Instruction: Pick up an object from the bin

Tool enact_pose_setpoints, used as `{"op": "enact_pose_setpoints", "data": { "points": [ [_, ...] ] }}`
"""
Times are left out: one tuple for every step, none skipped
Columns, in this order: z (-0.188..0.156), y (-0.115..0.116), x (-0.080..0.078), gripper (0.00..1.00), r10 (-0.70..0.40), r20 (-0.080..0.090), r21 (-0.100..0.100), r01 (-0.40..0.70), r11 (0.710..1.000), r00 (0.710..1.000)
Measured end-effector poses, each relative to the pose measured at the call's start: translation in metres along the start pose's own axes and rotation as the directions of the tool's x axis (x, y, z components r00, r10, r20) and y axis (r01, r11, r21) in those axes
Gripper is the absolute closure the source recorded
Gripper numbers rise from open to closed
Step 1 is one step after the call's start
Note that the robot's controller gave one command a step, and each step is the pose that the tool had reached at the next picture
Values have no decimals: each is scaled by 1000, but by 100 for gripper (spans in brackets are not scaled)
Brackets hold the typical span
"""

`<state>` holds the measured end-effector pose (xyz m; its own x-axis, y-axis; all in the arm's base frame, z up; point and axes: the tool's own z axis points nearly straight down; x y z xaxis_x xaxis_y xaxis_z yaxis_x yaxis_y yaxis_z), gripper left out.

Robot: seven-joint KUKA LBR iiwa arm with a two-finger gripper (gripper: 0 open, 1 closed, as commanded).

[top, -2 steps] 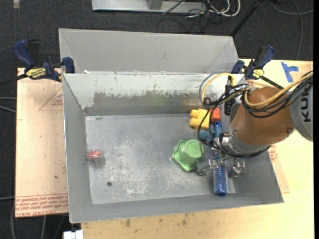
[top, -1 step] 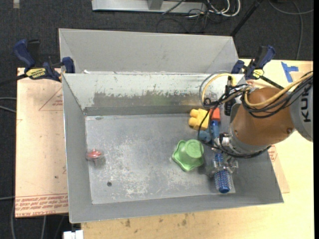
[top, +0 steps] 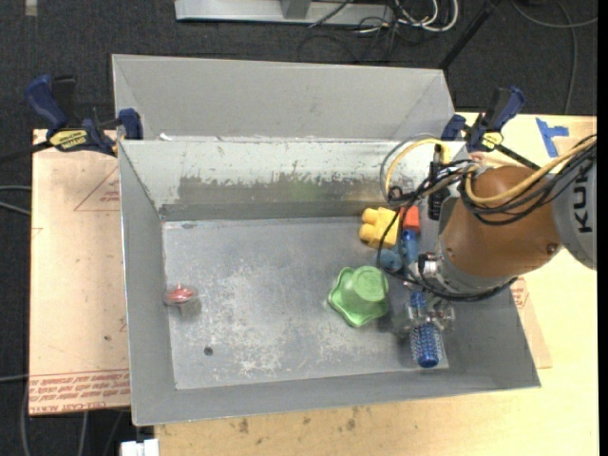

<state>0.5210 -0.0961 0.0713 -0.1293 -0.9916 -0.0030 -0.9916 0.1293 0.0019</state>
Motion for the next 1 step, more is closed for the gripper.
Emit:
{"op": "enact_pose_setpoints", "data": {
  "points": [
    [-6,0,-1,100,2,0,1,-2,1000,1000]
  ]
}}
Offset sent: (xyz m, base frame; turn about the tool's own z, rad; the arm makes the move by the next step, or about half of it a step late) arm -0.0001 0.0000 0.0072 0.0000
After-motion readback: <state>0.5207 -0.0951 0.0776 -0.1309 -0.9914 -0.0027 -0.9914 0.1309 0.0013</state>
